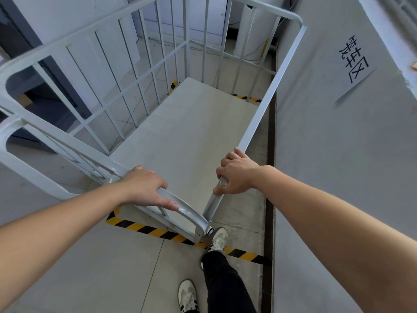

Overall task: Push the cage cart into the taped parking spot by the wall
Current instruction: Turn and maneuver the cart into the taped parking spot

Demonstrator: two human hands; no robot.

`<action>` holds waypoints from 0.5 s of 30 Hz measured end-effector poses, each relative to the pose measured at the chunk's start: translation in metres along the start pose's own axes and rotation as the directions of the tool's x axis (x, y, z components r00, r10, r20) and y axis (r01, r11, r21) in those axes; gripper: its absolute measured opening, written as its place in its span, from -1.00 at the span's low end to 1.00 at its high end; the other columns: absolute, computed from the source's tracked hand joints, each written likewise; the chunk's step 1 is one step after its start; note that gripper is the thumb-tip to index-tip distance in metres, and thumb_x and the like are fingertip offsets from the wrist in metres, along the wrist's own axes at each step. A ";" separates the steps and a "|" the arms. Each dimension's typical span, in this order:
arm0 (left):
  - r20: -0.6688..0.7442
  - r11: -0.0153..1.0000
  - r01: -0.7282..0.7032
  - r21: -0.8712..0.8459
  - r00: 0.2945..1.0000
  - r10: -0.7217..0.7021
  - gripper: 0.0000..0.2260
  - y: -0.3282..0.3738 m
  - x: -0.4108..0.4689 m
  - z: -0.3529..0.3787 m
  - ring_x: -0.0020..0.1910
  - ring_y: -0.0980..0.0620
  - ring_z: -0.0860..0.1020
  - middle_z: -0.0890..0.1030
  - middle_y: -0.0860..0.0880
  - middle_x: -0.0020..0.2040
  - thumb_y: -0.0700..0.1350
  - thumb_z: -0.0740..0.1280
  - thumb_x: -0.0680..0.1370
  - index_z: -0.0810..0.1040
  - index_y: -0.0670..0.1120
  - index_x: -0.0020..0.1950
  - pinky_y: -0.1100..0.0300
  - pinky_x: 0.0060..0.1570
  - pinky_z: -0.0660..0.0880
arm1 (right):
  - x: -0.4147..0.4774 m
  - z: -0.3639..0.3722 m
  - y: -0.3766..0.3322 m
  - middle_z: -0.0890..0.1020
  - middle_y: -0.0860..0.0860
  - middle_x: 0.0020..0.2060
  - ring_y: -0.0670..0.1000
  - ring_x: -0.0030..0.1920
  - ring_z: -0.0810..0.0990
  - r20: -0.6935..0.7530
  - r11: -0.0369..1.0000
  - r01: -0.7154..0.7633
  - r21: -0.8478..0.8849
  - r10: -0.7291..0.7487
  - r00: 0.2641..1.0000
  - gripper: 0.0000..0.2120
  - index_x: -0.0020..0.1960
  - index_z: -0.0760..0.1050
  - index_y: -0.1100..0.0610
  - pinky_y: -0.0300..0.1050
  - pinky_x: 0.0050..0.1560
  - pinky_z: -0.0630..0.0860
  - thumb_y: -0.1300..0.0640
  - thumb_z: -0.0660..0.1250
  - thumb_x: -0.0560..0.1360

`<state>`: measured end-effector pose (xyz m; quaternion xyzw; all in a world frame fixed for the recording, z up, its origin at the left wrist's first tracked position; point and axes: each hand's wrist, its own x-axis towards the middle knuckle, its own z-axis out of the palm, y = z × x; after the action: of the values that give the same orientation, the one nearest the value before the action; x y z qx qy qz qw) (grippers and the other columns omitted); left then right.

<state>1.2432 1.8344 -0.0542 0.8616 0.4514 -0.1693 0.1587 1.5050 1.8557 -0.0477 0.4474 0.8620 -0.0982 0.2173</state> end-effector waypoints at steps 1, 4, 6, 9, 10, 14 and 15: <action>-0.008 1.000 -0.001 0.008 1.000 0.001 -0.36 -0.001 0.000 0.001 -0.37 0.11 0.41 0.42 0.08 -0.40 0.58 0.00 0.24 0.34 0.00 -0.35 0.12 -0.15 0.24 | 0.000 0.000 0.000 0.50 0.04 0.16 0.10 0.33 0.24 -0.002 1.000 0.003 0.000 -0.003 1.000 -0.40 0.23 0.48 0.00 0.15 0.45 -0.11 -0.39 0.09 0.44; -0.015 1.000 0.008 0.024 1.000 -0.008 -0.35 0.000 -0.001 0.001 -0.33 0.13 0.41 0.44 0.09 -0.38 0.59 -0.03 0.22 0.39 0.01 -0.32 0.12 -0.09 0.28 | 0.000 0.001 0.001 0.50 0.05 0.16 0.10 0.33 0.25 -0.011 1.000 0.013 -0.006 -0.013 1.000 -0.40 0.23 0.48 0.01 0.16 0.45 -0.10 -0.39 0.09 0.44; -0.030 0.999 0.009 0.032 1.000 -0.008 -0.31 0.001 -0.001 0.002 -0.29 0.13 0.42 0.46 0.09 -0.34 0.60 -0.05 0.21 0.45 0.01 -0.26 0.13 -0.06 0.28 | -0.001 0.002 0.002 0.50 0.05 0.16 0.10 0.33 0.24 -0.014 1.000 0.014 -0.011 -0.014 1.000 -0.40 0.24 0.47 0.01 0.16 0.45 -0.10 -0.39 0.08 0.44; -0.073 0.999 0.004 0.050 0.997 0.000 -0.22 -0.001 0.001 0.005 -0.21 0.09 0.46 0.51 0.07 -0.28 0.63 -0.10 0.17 0.51 0.02 -0.18 0.15 -0.05 0.26 | -0.001 0.001 0.003 0.50 0.03 0.16 0.10 0.33 0.24 -0.009 1.000 0.016 -0.011 -0.016 1.000 -0.40 0.24 0.47 0.00 0.17 0.44 -0.10 -0.39 0.08 0.44; -0.078 0.999 0.007 0.049 0.997 -0.003 -0.20 -0.001 0.001 0.005 -0.19 0.09 0.47 0.52 0.07 -0.26 0.64 -0.12 0.16 0.51 0.03 -0.17 0.15 -0.04 0.25 | -0.001 0.002 0.004 0.50 0.03 0.16 0.10 0.33 0.24 -0.009 1.000 0.015 -0.006 -0.016 1.000 -0.40 0.24 0.47 0.00 0.17 0.44 -0.11 -0.39 0.08 0.44; -0.051 0.999 0.016 0.052 0.999 -0.014 -0.25 0.004 0.000 0.002 -0.10 0.09 0.39 0.48 0.11 -0.20 0.62 -0.13 0.15 0.45 0.07 -0.15 0.19 0.02 0.18 | 0.000 0.007 0.009 0.50 0.01 0.13 0.08 0.32 0.24 -0.052 0.999 0.026 0.042 -0.024 0.998 -0.41 0.21 0.49 -0.01 0.15 0.45 -0.14 -0.40 0.10 0.43; -0.040 0.999 0.029 0.039 0.999 -0.028 -0.27 0.005 -0.001 0.001 -0.07 0.08 0.36 0.46 0.11 -0.18 0.61 -0.12 0.14 0.44 0.09 -0.14 0.19 0.05 0.16 | 0.000 0.008 0.010 0.50 0.01 0.12 0.08 0.31 0.24 -0.061 0.998 0.031 0.052 -0.028 0.998 -0.42 0.20 0.49 -0.01 0.15 0.45 -0.15 -0.39 0.11 0.43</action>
<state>1.2469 1.8305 -0.0538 0.8613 0.4632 -0.1632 0.1302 1.5151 1.8589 -0.0543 0.4429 0.8717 -0.1106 0.1779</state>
